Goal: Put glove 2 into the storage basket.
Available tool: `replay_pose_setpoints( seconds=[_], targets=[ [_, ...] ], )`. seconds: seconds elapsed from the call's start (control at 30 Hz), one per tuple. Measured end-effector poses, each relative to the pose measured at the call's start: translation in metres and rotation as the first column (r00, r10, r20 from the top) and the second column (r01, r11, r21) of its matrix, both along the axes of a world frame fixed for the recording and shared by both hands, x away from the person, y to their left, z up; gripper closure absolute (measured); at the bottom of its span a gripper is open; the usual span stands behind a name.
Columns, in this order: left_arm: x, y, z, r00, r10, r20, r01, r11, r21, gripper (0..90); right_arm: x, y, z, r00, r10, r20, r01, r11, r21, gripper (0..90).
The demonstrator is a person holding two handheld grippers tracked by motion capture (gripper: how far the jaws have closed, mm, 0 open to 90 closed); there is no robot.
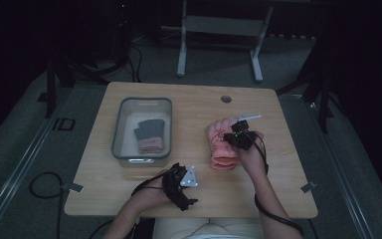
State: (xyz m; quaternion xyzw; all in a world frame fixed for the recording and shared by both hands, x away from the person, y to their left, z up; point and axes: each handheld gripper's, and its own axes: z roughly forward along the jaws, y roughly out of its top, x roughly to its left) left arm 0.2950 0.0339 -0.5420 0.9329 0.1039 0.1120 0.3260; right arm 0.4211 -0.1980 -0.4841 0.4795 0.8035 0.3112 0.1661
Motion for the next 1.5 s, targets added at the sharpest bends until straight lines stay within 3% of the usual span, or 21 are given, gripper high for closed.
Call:
replay_pose_setpoints(
  seconds=[0.13,0.23,0.37,0.4,0.53,0.67,0.73,0.8,0.83,0.9,0.97,1.03,1.1,1.2,1.23,1.27,1.3,1.33,1.4,1.43,1.5],
  targets=[
    [0.0,-0.001,0.006,0.9993,0.035,-0.009,-0.035,0.9991,-0.025,7.1,0.0,-0.001,-0.002,1.0,0.001,-0.002,-0.001,0.9999,0.011,80.6],
    [0.001,-0.001,0.015,0.9972,0.074,-0.008,-0.074,0.9957,-0.056,7.2,-0.004,-0.004,0.01,0.9995,0.006,0.03,-0.007,0.9996,0.026,73.0],
    [0.0,-0.001,0.033,0.9908,0.123,-0.056,-0.131,0.9763,-0.172,8.0,-0.009,-0.009,0.026,0.9965,0.025,0.08,-0.027,0.9993,0.026,66.5],
    [-0.001,-0.003,0.036,0.9871,0.147,-0.062,-0.156,0.9713,-0.179,9.0,-0.01,-0.012,0.03,0.9952,0.035,0.091,-0.038,0.9989,0.027,65.5],
    [-0.004,-0.009,0.047,0.9786,0.198,-0.057,-0.204,0.9675,-0.149,9.8,-0.013,-0.019,0.037,0.9887,0.096,0.115,-0.098,0.9951,0.011,65.5],
    [0.004,-0.014,0.059,0.9603,0.276,-0.039,-0.279,0.9433,-0.18,9.8,-0.014,-0.03,0.041,0.9853,0.108,0.132,-0.109,0.994,0.002,65.5],
    [0.011,-0.018,0.068,0.9436,0.331,-0.021,-0.328,0.9226,-0.204,12.6,-0.014,-0.037,0.044,0.9848,0.099,0.142,-0.102,0.9947,0.011,65.1],
    [0.021,-0.025,0.077,0.9126,0.409,0.01,-0.398,0.8948,-0.201,14.3,-0.014,-0.041,0.047,0.9845,0.095,0.147,-0.099,0.9949,0.019,64.4],
    [0.025,-0.028,0.08,0.9048,0.426,0.012,-0.414,0.8866,-0.205,14.6,-0.015,-0.041,0.047,0.9842,0.092,0.151,-0.096,0.9952,0.019,63.5],
    [0.044,-0.034,0.085,0.8817,0.471,-0.034,-0.466,0.8578,-0.217,14.6,-0.013,-0.041,0.046,0.9843,0.094,0.15,-0.099,0.9949,0.023,63.5],
    [0.062,-0.039,0.088,0.8605,0.507,-0.047,-0.505,0.8357,-0.217,14.6,-0.012,-0.038,0.045,0.9846,0.092,0.149,-0.096,0.9951,0.021,63.5],
    [0.078,-0.043,0.088,0.8453,0.526,-0.093,-0.533,0.8175,-0.218,15.1,-0.009,-0.034,0.041,0.9842,0.099,0.146,-0.103,0.9945,0.017,62.7],
    [0.099,-0.05,0.084,0.8232,0.558,-0.106,-0.567,0.8026,-0.184,15.4,-0.005,-0.03,0.033,0.9837,0.101,0.149,-0.102,0.9948,-0.005,61.1],
    [0.121,-0.055,0.073,0.796,0.57,-0.203,-0.603,0.7785,-0.176,15.6,0.002,-0.029,0.013,0.9908,0.1,0.092,-0.099,0.995,-0.011,56.5],
    [0.129,-0.056,0.068,0.7818,0.569,-0.255,-0.617,0.764,-0.188,17.1,0.004,-0.03,0.009,0.9919,0.097,0.082,-0.097,0.9952,-0.002,54.3],
    [0.135,-0.056,0.063,0.7723,0.553,-0.312,-0.621,0.7605,-0.189,19.3,0.007,-0.032,0.003,0.9945,0.086,0.06,-0.087,0.9961,0.014,53.2],
    [0.144,-0.056,0.054,0.7471,0.557,-0.363,-0.642,0.7458,-0.177,19.3,0.009,-0.033,-0.001,0.9953,0.085,0.047,-0.086,0.9962,0.016,51.9],
    [0.149,-0.056,0.046,0.7289,0.568,-0.382,-0.657,0.7367,-0.158,20.6,0.011,-0.034,-0.006,0.9962,0.083,0.025,-0.084,0.9964,0.016,49.5],
    [0.157,-0.056,0.032,0.7024,0.573,-0.422,-0.668,0.7354,-0.113,22.5,0.015,-0.036,-0.013,0.9965,0.083,-0.009,-0.082,0.9963,0.023,46.9],
    [0.159,-0.058,0.026,0.7035,0.582,-0.408,-0.666,0.7398,-0.094,23.9,0.018,-0.037,-0.016,0.9957,0.088,-0.031,-0.087,0.9958,0.028,44.9],
    [0.163,-0.059,0.016,0.6908,0.565,-0.451,-0.664,0.7434,-0.084,24.9,0.022,-0.04,-0.021,0.9929,0.087,-0.081,-0.083,0.9955,0.046,44.0]
  ],
)
